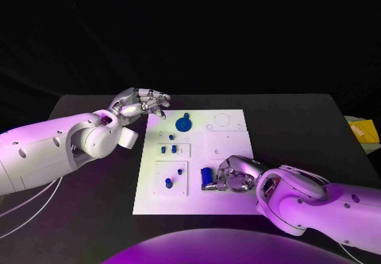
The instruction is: Assemble the parts on the task board
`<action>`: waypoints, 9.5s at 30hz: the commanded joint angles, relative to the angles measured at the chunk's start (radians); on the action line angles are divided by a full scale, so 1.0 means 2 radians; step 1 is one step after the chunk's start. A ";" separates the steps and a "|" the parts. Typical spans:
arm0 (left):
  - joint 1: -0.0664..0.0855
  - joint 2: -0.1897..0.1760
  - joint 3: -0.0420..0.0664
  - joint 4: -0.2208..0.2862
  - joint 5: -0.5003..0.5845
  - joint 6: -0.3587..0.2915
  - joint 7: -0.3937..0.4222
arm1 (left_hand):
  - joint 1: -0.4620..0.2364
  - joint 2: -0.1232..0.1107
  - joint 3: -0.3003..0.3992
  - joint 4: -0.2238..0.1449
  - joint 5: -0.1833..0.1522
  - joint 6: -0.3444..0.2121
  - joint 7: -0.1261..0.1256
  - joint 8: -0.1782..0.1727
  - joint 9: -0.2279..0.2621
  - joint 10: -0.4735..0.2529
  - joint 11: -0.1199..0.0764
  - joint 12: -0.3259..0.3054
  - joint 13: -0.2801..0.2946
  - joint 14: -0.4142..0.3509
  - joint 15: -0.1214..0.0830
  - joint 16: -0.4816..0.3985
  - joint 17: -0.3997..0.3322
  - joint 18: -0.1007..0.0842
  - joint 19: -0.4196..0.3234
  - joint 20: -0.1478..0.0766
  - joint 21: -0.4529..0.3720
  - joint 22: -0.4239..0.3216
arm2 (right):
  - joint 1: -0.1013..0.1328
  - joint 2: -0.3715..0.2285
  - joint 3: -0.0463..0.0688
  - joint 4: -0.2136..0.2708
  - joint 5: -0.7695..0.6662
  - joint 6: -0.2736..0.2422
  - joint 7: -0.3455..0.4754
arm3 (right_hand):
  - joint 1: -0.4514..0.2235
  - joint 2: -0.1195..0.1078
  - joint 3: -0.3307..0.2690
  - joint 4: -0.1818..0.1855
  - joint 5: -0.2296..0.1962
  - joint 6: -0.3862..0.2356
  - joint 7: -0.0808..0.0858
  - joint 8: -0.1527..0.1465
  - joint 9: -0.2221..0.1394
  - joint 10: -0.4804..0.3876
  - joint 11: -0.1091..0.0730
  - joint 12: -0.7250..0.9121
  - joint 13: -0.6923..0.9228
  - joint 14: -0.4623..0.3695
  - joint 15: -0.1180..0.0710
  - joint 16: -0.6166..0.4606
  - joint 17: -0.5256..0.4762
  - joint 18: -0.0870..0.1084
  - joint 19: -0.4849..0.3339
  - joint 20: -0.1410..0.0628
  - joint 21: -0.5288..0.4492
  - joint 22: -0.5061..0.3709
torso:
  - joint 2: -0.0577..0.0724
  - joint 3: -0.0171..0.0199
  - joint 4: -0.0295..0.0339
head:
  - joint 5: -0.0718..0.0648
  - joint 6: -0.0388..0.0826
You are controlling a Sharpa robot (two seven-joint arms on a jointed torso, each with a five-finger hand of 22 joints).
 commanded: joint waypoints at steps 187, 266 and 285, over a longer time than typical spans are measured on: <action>0.000 -0.003 0.000 0.004 0.002 0.008 0.000 | 0.006 0.009 0.011 -0.009 0.006 -0.002 0.001 -0.003 0.002 -0.006 -0.001 0.000 0.002 0.000 0.002 -0.004 0.002 0.006 0.000 -0.002 0.003 0.005 | -0.001 -0.013 -0.003 0.000 -0.009 -0.004 -0.020 | -0.106 -0.124 0.464 -0.039 0.037 0.031 0.000 -0.077 0.041 0.043 -0.006 -0.013 0.109 0.053 -0.003 0.002 0.132 -0.003 0.052 -0.004 0.003 0.132 | 0.000 -0.0006 0.0005 | -0.017 -0.001; 0.000 -0.005 0.000 0.004 -0.001 0.007 -0.001 | 0.002 0.013 0.014 -0.008 0.006 -0.002 0.001 -0.004 0.003 -0.006 0.000 0.000 0.002 0.000 0.003 -0.005 0.003 0.005 -0.002 -0.001 0.005 0.007 | -0.001 -0.029 -0.003 -0.009 -0.009 0.032 0.013 | -0.088 -0.124 0.376 0.001 -0.007 0.034 -0.003 -0.073 0.039 0.045 -0.007 -0.009 0.113 0.053 -0.005 0.002 0.132 -0.003 0.052 -0.006 0.003 0.132 | 0.000 -0.0008 0.0009 | -0.013 -0.004; 0.000 -0.005 0.000 0.004 -0.001 0.007 0.001 | 0.002 0.013 0.015 -0.008 0.007 -0.002 0.001 -0.004 0.003 -0.006 0.000 0.000 0.002 0.000 0.003 -0.005 0.003 0.005 -0.002 -0.001 0.005 0.007 | 0.000 -0.029 -0.002 -0.014 -0.003 -0.007 0.045 | -0.066 -0.119 0.349 0.002 -0.044 0.032 -0.002 -0.073 0.036 0.044 -0.007 -0.012 0.112 0.053 -0.004 0.002 0.132 -0.003 0.052 -0.005 0.003 0.132 | 0.000 -0.0002 -0.0005 | -0.012 -0.003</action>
